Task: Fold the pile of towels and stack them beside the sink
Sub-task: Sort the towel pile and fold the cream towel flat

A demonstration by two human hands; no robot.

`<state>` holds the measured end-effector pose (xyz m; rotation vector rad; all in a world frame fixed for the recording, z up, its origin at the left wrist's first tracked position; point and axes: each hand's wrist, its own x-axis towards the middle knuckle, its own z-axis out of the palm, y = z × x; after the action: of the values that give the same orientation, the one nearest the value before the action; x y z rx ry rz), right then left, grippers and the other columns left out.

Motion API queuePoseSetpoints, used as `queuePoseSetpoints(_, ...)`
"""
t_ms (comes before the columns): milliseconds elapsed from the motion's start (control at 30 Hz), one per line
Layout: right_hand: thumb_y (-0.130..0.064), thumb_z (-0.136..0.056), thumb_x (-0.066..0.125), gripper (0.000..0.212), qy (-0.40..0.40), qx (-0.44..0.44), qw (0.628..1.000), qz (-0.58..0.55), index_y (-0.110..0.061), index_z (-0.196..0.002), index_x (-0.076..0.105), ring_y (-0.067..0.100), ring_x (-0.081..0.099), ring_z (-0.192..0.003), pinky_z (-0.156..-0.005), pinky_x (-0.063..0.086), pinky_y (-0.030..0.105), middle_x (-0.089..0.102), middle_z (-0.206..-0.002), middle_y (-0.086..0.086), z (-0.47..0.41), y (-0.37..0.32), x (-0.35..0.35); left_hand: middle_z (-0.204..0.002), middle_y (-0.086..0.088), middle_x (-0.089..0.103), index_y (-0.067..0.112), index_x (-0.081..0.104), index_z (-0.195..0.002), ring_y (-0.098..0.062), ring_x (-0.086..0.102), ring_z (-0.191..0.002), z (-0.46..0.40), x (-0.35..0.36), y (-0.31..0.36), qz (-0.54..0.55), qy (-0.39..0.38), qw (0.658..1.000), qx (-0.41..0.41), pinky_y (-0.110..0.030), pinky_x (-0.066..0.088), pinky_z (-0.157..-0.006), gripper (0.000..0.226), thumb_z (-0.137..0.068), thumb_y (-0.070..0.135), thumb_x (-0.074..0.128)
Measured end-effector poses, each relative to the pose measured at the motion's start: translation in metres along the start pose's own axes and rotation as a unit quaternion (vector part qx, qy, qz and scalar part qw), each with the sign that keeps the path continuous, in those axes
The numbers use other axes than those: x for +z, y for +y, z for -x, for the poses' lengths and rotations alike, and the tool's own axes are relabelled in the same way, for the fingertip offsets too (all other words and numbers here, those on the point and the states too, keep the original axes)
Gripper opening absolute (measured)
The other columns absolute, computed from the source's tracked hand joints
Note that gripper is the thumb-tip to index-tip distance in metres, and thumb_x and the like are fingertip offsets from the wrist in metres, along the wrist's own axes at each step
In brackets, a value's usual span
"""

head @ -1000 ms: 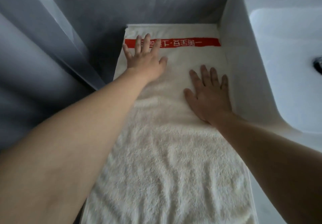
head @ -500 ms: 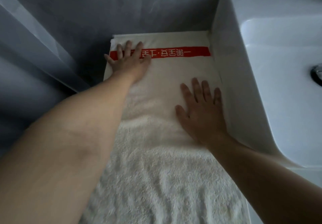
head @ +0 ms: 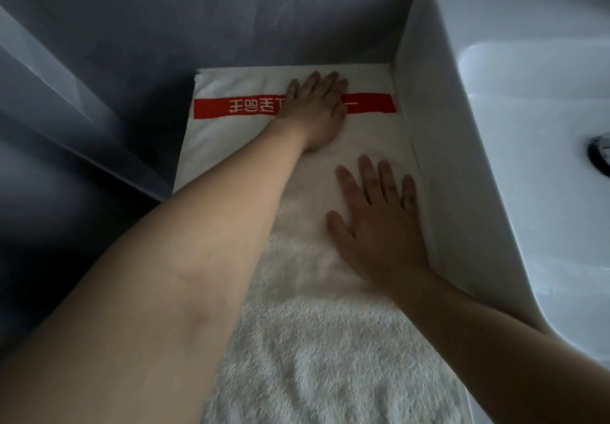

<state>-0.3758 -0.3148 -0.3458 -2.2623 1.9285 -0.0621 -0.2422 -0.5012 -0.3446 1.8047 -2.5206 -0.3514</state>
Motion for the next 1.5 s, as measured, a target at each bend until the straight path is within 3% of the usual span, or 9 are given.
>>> queuePoseSetpoints(300, -0.059, -0.087, 0.015, 0.073, 0.003, -0.002, 1.000, 0.010, -0.032, -0.155, 0.010, 0.025, -0.003, -0.150, -0.119, -0.001, 0.053, 0.002, -0.164, 0.003, -0.001, -0.001, 0.001, -0.168, 0.002, 0.000, 0.027, 0.005, -0.159, -0.022, -0.004, -0.154, 0.008, -0.005, 0.004, -0.007, -0.012, 1.000, 0.007, -0.048, -0.007, -0.122, 0.058, -0.106, 0.044, 0.019)
queuePoseSetpoints(500, -0.057, -0.089, 0.020, 0.072, -0.009, -0.007, 1.000, 0.005, -0.030, -0.155, 0.010, 0.028, -0.003, -0.150, -0.118, -0.001, 0.054, 0.001, -0.164, 0.005, -0.002, -0.001, -0.003, -0.167, 0.002, -0.002, 0.027, 0.007, -0.158, -0.023, -0.009, -0.153, 0.143, -0.004, -0.022, 0.018, 0.101, 0.986, -0.134, -0.052, -0.017, -0.115, 0.064, -0.099, 0.049, 0.021)
queuePoseSetpoints(633, -0.056, -0.090, 0.021, 0.071, -0.012, -0.013, 1.000, 0.014, -0.029, -0.155, 0.011, 0.029, -0.002, -0.150, -0.118, -0.001, 0.054, 0.002, -0.163, 0.006, -0.001, -0.003, -0.004, -0.166, 0.005, -0.011, 0.031, -0.005, -0.157, -0.021, -0.016, -0.152, 0.201, 0.014, -0.042, -0.042, 0.007, 0.986, -0.159, -0.061, -0.014, -0.117, 0.072, -0.094, 0.064, 0.003)
queuePoseSetpoints(867, -0.046, -0.095, 0.032, 0.067, -0.041, -0.010, 0.999, 0.005, -0.025, -0.155, 0.010, 0.030, -0.003, -0.149, -0.118, -0.003, 0.057, 0.000, -0.163, 0.009, -0.001, -0.007, -0.012, -0.167, 0.005, -0.006, 0.034, -0.002, -0.157, -0.020, -0.011, -0.153, 0.197, 0.021, -0.042, -0.034, 0.031, 0.986, -0.162, -0.063, -0.007, -0.118, 0.072, -0.093, 0.066, 0.007)
queuePoseSetpoints(1000, -0.052, -0.094, 0.014, 0.068, 0.009, -0.046, 0.999, -0.014, -0.025, -0.156, 0.004, 0.025, -0.003, -0.150, -0.119, -0.008, 0.051, -0.003, -0.163, 0.006, -0.048, -0.020, -0.021, -0.167, 0.004, -0.002, 0.034, 0.003, -0.158, -0.021, -0.008, -0.153, 0.199, 0.019, -0.041, -0.027, 0.040, 0.986, -0.160, -0.063, -0.004, -0.119, 0.070, -0.096, 0.063, 0.014)
queuePoseSetpoints(1067, -0.056, -0.096, 0.010, 0.066, -0.021, -0.055, 0.998, 0.020, -0.027, -0.155, -0.001, 0.026, -0.006, -0.150, -0.119, -0.007, 0.051, -0.006, -0.163, 0.005, -0.077, -0.017, -0.023, -0.168, 0.004, -0.001, 0.032, 0.004, -0.158, -0.022, -0.007, -0.154, 0.199, 0.021, -0.042, -0.032, 0.047, 0.987, -0.153, -0.064, -0.002, -0.118, 0.069, -0.097, 0.061, 0.016)
queuePoseSetpoints(1133, -0.058, -0.097, 0.010, 0.066, -0.054, -0.059, 0.996, 0.044, -0.030, -0.155, -0.003, 0.027, -0.009, -0.149, -0.119, -0.005, 0.052, -0.009, -0.163, 0.005, -0.086, -0.009, -0.011, -0.168, 0.003, 0.000, 0.032, 0.005, -0.158, -0.022, -0.006, -0.154, 0.199, 0.023, -0.045, -0.030, 0.053, 0.987, -0.149, -0.064, -0.001, -0.118, 0.069, -0.096, 0.060, 0.015)
queuePoseSetpoints(1367, -0.062, -0.093, 0.011, 0.068, -0.021, -0.066, 0.997, 0.044, -0.034, -0.154, 0.002, 0.028, -0.005, -0.150, -0.119, -0.002, 0.054, -0.003, -0.164, 0.004, -0.085, -0.005, -0.004, -0.168, 0.000, -0.001, 0.024, 0.005, -0.159, -0.025, -0.006, -0.154, 0.195, 0.008, -0.039, -0.034, 0.026, 0.987, -0.158, -0.063, -0.003, -0.119, 0.069, -0.099, 0.057, 0.015)
queuePoseSetpoints(1500, -0.060, -0.094, 0.014, 0.067, -0.012, -0.068, 0.996, 0.052, -0.033, -0.154, 0.003, 0.028, -0.005, -0.150, -0.119, -0.003, 0.054, -0.003, -0.163, 0.005, -0.083, -0.005, -0.002, -0.167, -0.005, 0.007, 0.016, 0.013, -0.158, -0.027, 0.003, -0.154, 0.212, 0.005, 0.002, -0.023, 0.072, 0.988, -0.136, -0.066, -0.001, -0.118, 0.073, -0.098, 0.056, 0.019)
